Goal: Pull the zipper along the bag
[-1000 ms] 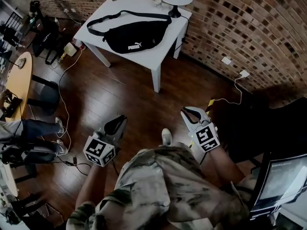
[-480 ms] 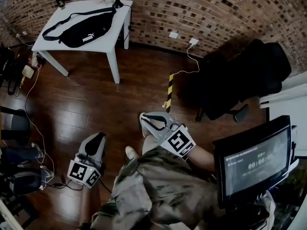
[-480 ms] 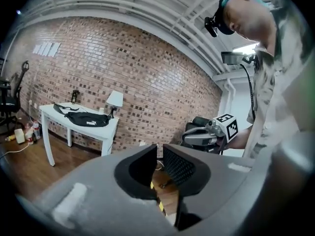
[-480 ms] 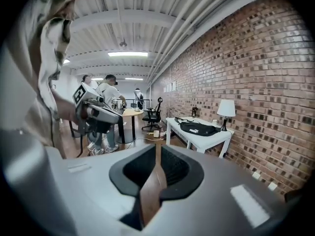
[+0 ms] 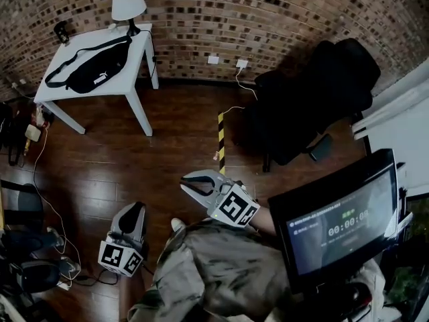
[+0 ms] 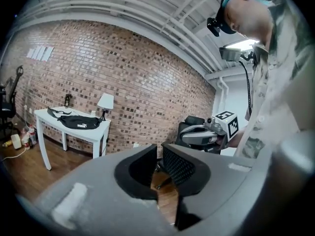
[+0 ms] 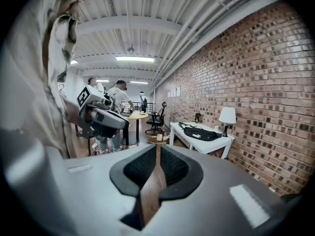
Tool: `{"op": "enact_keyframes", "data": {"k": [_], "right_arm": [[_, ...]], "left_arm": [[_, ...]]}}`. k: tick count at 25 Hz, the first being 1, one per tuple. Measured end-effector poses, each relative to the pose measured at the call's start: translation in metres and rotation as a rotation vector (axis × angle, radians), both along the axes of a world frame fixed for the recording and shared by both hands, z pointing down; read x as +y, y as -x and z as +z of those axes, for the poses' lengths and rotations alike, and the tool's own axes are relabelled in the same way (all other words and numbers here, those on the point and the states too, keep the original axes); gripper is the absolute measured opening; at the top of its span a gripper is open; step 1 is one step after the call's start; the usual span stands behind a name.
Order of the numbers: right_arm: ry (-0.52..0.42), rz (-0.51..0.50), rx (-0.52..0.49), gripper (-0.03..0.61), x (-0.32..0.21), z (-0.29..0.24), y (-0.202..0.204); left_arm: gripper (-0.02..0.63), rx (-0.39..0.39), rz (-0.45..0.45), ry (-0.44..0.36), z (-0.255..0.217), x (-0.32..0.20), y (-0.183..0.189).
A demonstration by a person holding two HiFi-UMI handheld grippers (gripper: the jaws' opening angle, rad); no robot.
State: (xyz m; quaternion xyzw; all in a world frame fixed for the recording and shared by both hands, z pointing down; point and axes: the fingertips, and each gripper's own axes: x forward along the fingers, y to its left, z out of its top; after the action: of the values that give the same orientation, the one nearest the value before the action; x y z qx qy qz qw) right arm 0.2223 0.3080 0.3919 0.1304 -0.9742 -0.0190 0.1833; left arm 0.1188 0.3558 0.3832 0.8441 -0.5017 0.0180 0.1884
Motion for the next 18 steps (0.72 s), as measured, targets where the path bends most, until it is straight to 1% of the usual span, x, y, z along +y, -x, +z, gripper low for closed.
{"op": "enact_keyframes", "data": {"k": [3, 7, 10, 13, 18], "right_arm": [[-0.011, -0.048, -0.005, 0.034, 0.003, -0.009, -0.017], [-0.009, -0.084, -0.021, 0.034, 0.001, -0.024, -0.043], [-0.002, -0.099, -0.033, 0.032, -0.002, -0.034, -0.061], [0.003, -0.123, -0.036, 0.032, -0.003, -0.036, -0.068], [0.006, -0.178, -0.039, 0.032, 0.006, -0.035, -0.069]], "left_arm": [[0.041, -0.031, 0.009, -0.026, -0.014, -0.004, -0.029], [0.041, -0.011, 0.028, -0.029, -0.028, -0.012, -0.068], [0.041, -0.021, 0.053, -0.040, -0.037, -0.019, -0.095], [0.041, -0.017, 0.054, -0.035, -0.040, -0.022, -0.111], [0.041, -0.013, 0.040, -0.041, -0.044, -0.016, -0.127]]}}
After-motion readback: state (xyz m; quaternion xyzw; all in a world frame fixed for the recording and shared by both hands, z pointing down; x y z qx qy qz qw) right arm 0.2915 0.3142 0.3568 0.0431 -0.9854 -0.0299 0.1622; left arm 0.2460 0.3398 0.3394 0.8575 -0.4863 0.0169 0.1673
